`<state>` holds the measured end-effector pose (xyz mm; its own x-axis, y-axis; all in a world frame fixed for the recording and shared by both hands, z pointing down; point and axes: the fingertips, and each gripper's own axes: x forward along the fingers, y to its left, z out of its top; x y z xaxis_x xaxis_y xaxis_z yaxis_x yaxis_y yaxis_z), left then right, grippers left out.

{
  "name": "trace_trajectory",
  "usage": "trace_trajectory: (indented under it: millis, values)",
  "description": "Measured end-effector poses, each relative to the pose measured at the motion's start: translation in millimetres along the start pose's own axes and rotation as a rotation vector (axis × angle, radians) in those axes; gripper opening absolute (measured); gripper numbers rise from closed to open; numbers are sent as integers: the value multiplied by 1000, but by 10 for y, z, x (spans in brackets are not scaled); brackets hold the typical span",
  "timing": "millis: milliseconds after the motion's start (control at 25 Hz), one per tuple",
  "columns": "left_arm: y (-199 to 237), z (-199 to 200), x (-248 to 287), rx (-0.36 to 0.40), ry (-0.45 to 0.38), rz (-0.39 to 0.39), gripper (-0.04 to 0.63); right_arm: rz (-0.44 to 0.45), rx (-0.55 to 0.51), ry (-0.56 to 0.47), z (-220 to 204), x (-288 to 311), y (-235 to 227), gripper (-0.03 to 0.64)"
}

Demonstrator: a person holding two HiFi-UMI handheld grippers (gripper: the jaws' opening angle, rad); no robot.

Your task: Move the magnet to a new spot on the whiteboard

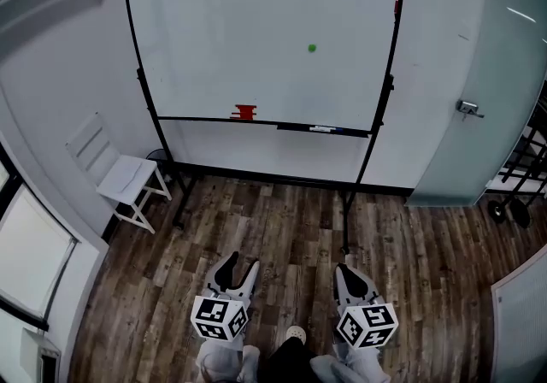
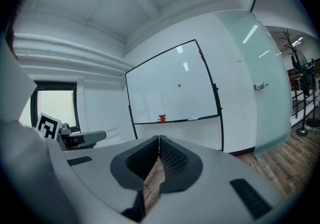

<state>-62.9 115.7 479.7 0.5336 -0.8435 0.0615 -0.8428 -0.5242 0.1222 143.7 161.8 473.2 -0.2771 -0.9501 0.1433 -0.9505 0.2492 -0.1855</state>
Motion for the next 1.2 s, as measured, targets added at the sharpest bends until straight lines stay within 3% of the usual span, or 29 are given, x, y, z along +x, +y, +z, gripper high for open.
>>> trace_trajectory:
  millis: [1200]
  values:
    - [350, 125, 1491, 2, -30, 118, 199, 91, 12, 1, 337, 1448, -996, 29]
